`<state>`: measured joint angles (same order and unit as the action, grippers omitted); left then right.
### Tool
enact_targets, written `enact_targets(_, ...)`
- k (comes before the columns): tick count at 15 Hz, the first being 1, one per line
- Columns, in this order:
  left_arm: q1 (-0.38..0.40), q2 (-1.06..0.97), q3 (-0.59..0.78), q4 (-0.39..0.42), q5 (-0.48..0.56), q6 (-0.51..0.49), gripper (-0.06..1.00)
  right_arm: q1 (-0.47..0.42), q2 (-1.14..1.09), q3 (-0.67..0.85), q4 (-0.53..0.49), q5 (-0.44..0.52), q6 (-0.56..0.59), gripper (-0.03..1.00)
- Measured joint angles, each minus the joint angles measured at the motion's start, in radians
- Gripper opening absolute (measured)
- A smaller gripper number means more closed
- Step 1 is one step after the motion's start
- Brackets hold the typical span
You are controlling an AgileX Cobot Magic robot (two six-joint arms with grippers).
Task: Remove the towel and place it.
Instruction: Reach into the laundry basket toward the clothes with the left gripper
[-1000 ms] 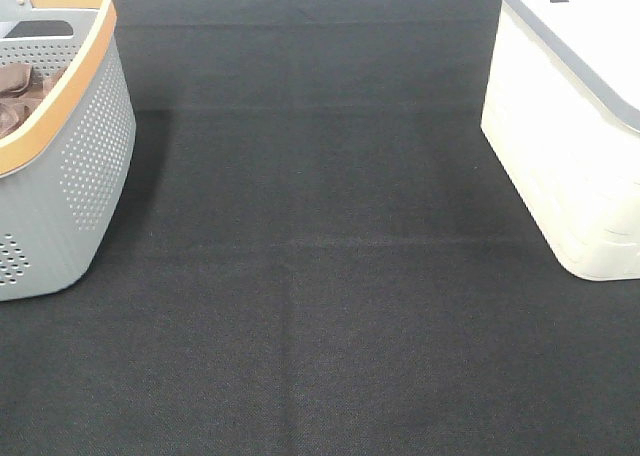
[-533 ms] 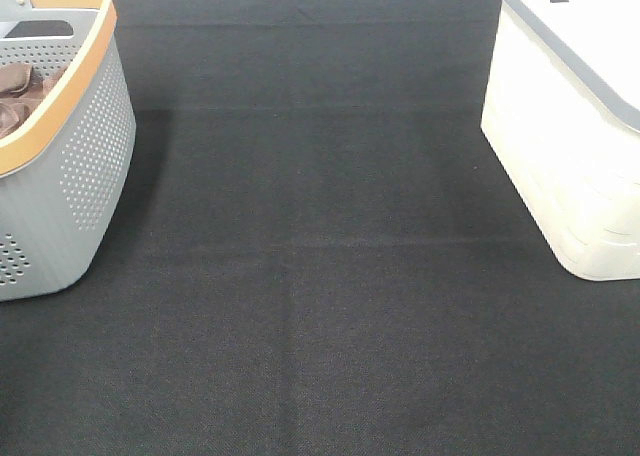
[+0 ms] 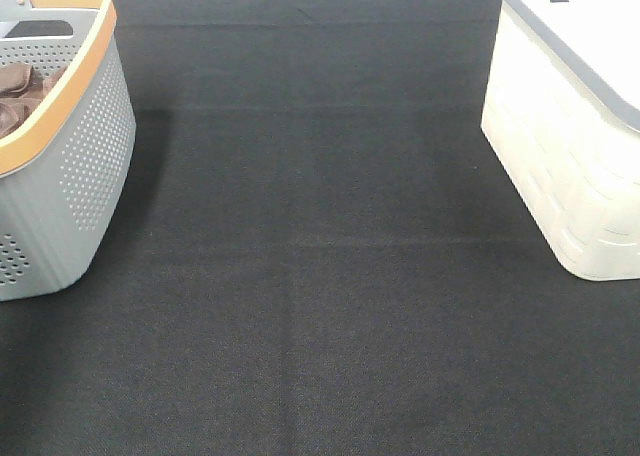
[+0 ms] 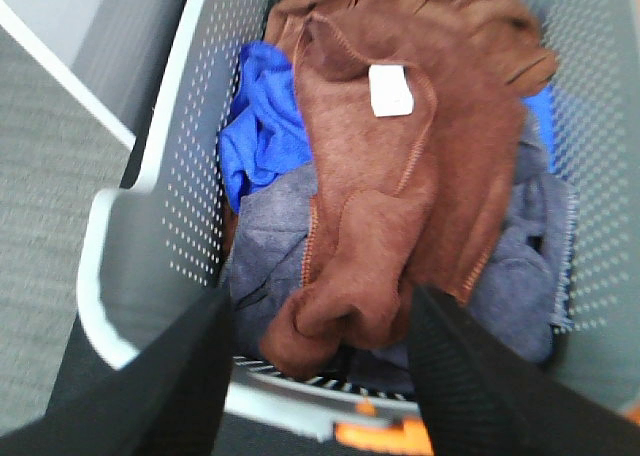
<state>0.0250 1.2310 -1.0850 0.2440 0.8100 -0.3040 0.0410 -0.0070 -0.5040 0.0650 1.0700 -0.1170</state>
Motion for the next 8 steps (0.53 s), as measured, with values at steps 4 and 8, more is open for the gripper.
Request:
enact_targets(4,0.062,0.219,-0.187,0.002,0.088,-0.001,0.52,0.0,0.0,0.0,0.0,0.0,0.0,0.69)
enact_targets(8,0.097,0.466,-0.414,0.007,0.139,-0.001,0.57,0.0,0.0,0.0,0.0,0.0,0.0,0.69)
